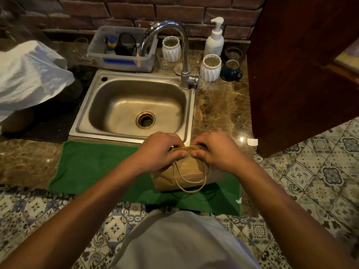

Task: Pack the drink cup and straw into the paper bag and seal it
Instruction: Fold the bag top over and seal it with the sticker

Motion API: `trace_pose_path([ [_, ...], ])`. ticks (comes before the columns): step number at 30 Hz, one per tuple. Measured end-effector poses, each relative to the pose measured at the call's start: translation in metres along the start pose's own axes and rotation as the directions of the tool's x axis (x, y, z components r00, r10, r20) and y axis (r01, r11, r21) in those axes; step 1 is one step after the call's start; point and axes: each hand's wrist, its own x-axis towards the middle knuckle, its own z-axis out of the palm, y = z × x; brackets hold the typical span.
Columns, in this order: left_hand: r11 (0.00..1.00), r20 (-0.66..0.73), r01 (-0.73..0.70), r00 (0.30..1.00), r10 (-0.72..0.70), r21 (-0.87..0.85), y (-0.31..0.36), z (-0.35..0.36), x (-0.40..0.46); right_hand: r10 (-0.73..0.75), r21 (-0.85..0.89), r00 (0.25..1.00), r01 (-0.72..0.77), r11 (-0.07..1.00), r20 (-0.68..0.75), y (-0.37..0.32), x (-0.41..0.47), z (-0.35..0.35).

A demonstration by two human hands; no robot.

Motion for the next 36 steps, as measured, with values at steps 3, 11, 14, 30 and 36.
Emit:
trace_pose_path([
  [3,0.995,0.062,0.079,0.995,-0.075,-0.061,-0.006,-0.004,-0.004,-0.019,0.053,0.998,0.022,0.998,-0.052,0.004,-0.004,0.000],
  [11,0.994,0.025,0.105,0.994,-0.105,-0.033,-0.016,-0.001,-0.013,0.041,0.111,0.987,-0.024,0.994,-0.154,0.016,-0.012,0.001],
  [14,0.995,0.017,0.092,0.996,-0.091,-0.038,-0.017,0.000,-0.010,0.031,0.091,0.988,-0.017,0.996,-0.154,0.021,-0.013,-0.002],
  [30,0.921,-0.100,0.145,0.976,-0.193,-0.362,-0.027,0.009,-0.016,0.073,0.208,0.956,-0.014,0.978,-0.283,0.038,-0.020,-0.007],
  [36,0.813,-0.116,0.230,0.933,-0.340,-0.534,-0.041,0.008,-0.024,0.154,0.264,0.942,-0.074,0.962,-0.297,0.045,-0.022,-0.006],
])
